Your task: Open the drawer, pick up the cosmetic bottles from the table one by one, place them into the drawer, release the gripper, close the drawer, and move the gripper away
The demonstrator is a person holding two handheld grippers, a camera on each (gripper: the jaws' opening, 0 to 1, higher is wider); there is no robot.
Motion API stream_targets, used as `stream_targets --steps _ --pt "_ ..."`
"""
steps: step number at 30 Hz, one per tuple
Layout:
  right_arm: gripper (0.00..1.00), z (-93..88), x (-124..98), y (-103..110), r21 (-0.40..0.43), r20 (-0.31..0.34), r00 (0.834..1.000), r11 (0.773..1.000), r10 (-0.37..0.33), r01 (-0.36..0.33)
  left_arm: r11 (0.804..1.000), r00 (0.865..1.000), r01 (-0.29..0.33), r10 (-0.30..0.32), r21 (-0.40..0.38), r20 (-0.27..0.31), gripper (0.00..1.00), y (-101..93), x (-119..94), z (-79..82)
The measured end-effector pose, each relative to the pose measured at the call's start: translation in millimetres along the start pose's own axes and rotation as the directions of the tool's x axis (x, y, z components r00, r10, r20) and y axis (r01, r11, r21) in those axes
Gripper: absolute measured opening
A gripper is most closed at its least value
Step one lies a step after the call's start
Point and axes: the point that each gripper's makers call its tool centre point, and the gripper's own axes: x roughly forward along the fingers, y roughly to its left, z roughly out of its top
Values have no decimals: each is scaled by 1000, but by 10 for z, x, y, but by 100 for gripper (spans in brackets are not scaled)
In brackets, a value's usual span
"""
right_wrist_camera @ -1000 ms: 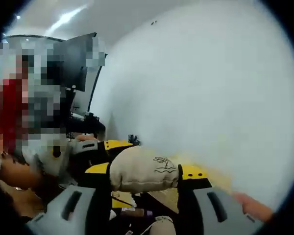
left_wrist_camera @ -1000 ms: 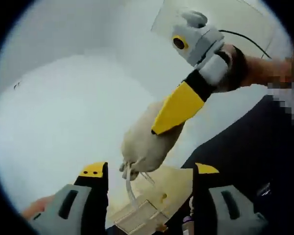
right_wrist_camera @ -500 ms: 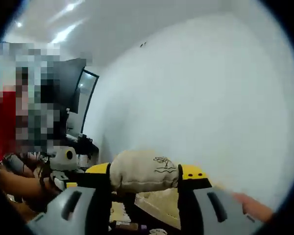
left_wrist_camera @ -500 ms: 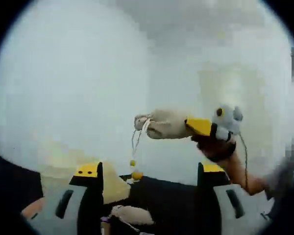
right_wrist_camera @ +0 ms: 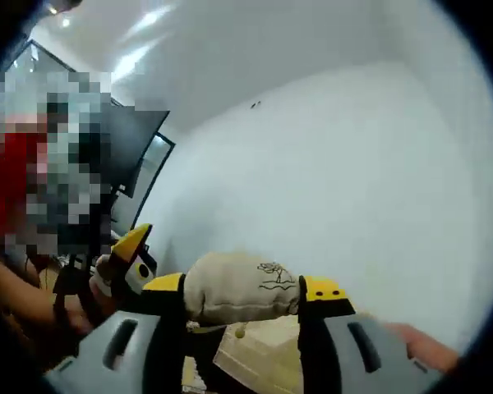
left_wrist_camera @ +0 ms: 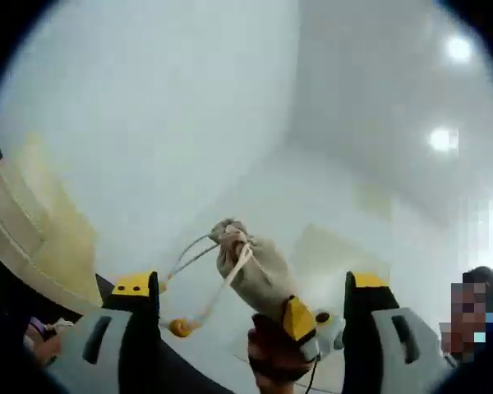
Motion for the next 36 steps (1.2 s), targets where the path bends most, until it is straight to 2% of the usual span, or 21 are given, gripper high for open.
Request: stream_targets --steps 5,8,13,15,17,22,26,30,31,33,36 --pt "49 -13 -14 133 -93 31 1000 996 7 -4 1000 1000 -13 13 -11 1 81 -5 39 34" --pt "49 -9 -25 203 -162 58 998 987 1 9 1000 1000 -15 15 -23 -11 77 -32 43 -49" --pt "50 -22 -43 307 -210 86 996 978 8 10 998 1000 -5 4 -59 -16 65 -34 48 -71" --pt "50 -70 -40 349 -230 69 998 973 13 3 999 1000 -7 6 -53 -20 53 -37 47 -74" --pt "50 -142 -42 364 -237 51 999 972 14 -1 1000 999 -30 30 -2 -25 41 -13 36 -70" --pt "51 -232 -41 330 -204 28 999 979 21 -14 997 997 -68 69 42 -23 37 26 28 -37" --pt "55 -392 -3 312 -178 -51 998 983 44 -52 982 991 -132 135 134 -18 34 117 12 14" --pt "61 -500 4 242 -168 -114 992 984 46 -65 930 974 -208 226 304 -25 34 178 -3 60" --pt "62 -521 -13 251 -170 -124 991 983 45 -66 906 968 -230 251 355 -13 34 196 -3 93" --pt "63 -541 -29 244 -164 -145 989 985 39 -63 859 955 -256 297 444 -24 33 222 -5 100" --pt "64 -521 -31 220 -152 -163 986 987 35 -60 770 931 -279 363 574 -34 33 264 -11 97"
